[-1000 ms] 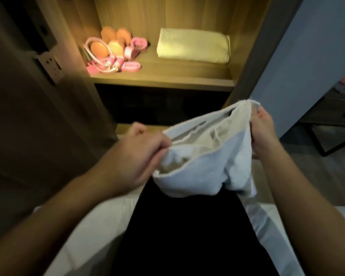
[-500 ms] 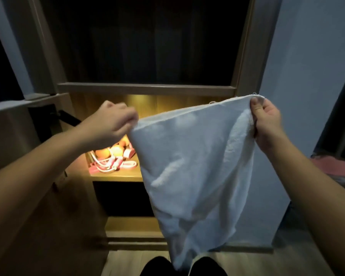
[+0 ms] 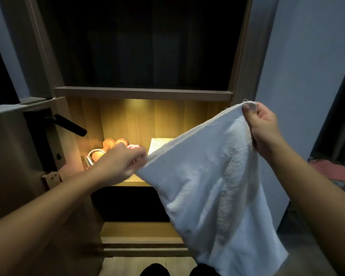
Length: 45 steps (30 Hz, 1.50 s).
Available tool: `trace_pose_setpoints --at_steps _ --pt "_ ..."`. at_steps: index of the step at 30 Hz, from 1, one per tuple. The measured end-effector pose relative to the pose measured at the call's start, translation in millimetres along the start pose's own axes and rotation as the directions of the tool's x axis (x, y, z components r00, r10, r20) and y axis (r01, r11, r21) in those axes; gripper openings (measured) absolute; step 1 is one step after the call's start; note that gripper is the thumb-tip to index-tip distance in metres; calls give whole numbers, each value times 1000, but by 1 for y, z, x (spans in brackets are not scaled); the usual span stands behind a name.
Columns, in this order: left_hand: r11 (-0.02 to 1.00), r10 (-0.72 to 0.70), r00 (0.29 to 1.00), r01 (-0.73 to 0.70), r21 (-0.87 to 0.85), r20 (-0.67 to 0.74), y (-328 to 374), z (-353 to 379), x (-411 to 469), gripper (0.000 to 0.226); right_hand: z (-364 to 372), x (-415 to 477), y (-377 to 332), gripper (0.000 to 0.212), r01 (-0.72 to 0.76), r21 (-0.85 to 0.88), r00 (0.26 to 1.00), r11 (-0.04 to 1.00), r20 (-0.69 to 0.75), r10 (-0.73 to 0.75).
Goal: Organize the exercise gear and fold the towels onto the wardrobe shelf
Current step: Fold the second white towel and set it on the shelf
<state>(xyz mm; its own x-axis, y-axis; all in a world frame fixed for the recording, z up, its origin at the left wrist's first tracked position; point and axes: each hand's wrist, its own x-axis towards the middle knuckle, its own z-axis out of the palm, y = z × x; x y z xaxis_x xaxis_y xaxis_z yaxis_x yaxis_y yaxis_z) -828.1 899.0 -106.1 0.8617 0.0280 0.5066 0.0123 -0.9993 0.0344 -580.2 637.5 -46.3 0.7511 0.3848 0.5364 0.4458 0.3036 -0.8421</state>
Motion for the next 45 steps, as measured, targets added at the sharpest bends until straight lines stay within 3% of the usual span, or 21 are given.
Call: trace_pose_setpoints --at_steps 2,4,9,12,16,20,26,34,37,40,45 --pt "986 -70 994 56 -157 -86 -5 3 -8 13 -14 -6 7 20 -30 -29 999 999 -20 30" --pt "990 -52 994 38 -138 -100 -2 10 -15 25 -22 -13 17 20 -58 -36 998 998 -30 57" --pt "986 -10 992 31 -162 129 11 18 -18 43 -22 -22 28 18 -84 16 995 996 -43 85" --pt "994 -38 959 65 -86 282 18 24 -14 17 -17 -26 29 23 -88 32 996 996 -24 89" --pt "994 -81 930 101 -36 360 27 36 -10 31 -12 -30 31 24 -96 9 995 995 -13 96" --pt "985 -172 934 173 25 313 32 55 -6 36 -14 -33 33 28 -88 -17 996 996 7 88" --pt "977 -193 947 162 139 257 40 78 6 22 -14 -34 35 29 -89 -30 995 996 33 90" --pt "924 -347 936 352 -150 59 17 75 14 13 -30 -32 50 19 -153 3 986 988 -70 153" --pt "897 -304 947 321 -304 103 14 71 -1 29 -31 -28 53 12 -166 44 980 985 -103 170" --pt "943 -204 965 239 -232 164 19 76 -18 48 -26 -23 47 15 -159 59 980 986 -113 165" --pt "963 -201 980 199 -180 8 32 112 -16 42 -11 -16 34 16 -139 61 983 988 -109 145"
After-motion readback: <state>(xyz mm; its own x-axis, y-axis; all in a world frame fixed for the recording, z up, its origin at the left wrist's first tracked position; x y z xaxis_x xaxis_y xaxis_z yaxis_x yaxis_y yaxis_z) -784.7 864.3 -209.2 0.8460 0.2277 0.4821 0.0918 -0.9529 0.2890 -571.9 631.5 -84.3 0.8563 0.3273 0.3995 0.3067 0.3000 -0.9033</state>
